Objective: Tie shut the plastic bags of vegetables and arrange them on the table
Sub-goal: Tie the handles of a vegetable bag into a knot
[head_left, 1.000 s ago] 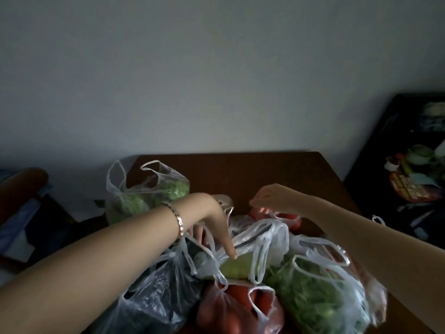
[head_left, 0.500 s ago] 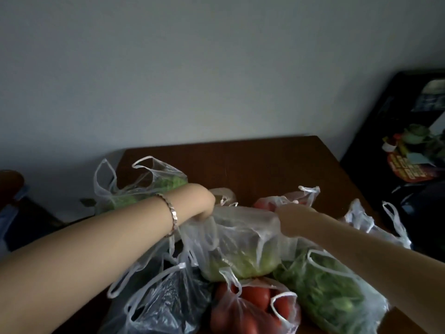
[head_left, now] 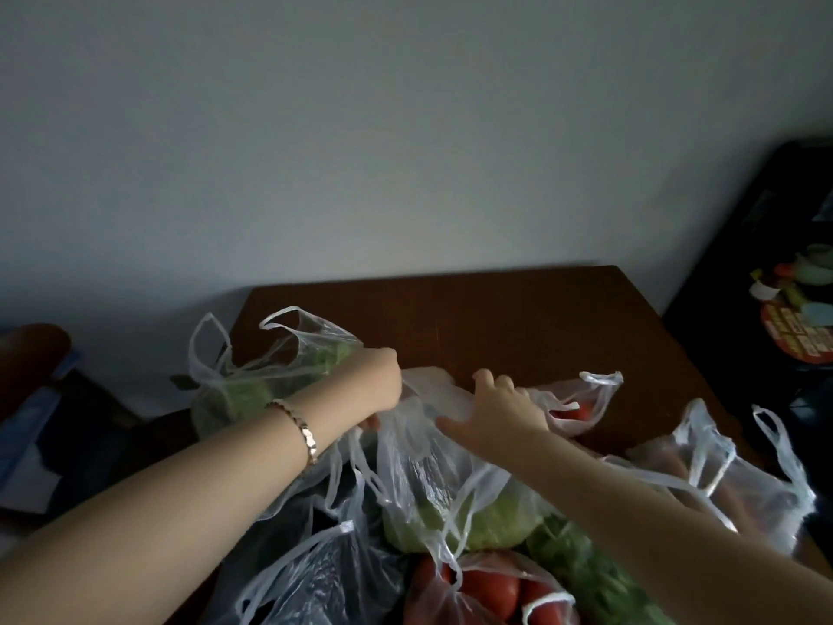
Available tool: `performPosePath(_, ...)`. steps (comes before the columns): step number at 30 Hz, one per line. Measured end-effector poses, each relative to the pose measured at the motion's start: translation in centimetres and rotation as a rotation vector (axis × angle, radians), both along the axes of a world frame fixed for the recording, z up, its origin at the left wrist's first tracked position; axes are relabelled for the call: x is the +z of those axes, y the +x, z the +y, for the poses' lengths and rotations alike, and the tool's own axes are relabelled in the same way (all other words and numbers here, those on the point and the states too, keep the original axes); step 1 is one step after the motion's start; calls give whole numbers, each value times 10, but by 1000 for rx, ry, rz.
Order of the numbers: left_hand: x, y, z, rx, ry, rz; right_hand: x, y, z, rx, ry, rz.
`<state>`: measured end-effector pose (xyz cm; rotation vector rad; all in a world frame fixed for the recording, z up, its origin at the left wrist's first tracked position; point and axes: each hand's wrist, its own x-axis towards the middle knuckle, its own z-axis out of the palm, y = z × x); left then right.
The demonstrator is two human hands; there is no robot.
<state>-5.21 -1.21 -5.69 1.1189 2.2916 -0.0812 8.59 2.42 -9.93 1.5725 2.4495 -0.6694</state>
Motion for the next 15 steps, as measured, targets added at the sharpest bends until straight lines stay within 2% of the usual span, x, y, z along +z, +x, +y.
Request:
performPosePath(3,-8,4,-7,145,83,-181,-10,-3,3,35,56,-43)
performPosePath(5,-8,11,-16,177,65,-281,-11,4,6,91,72,-58)
performPosePath(6,-7,15,-19,127,25,-256,-9,8,9,115,89,-73)
performPosePath(8,-7,21,-25,-42,-72,-65,-3,22,14,153,136,-98)
performPosePath(11,-5,14,-30,-207,-99,198,8,47,31,133,161,-154)
performPosePath(13,1,4,-31,-207,-78,302,16,67,46,73,101,-175)
performPosePath(15,9,-6,-29,-128,-25,281,25,85,59,8,1,-159)
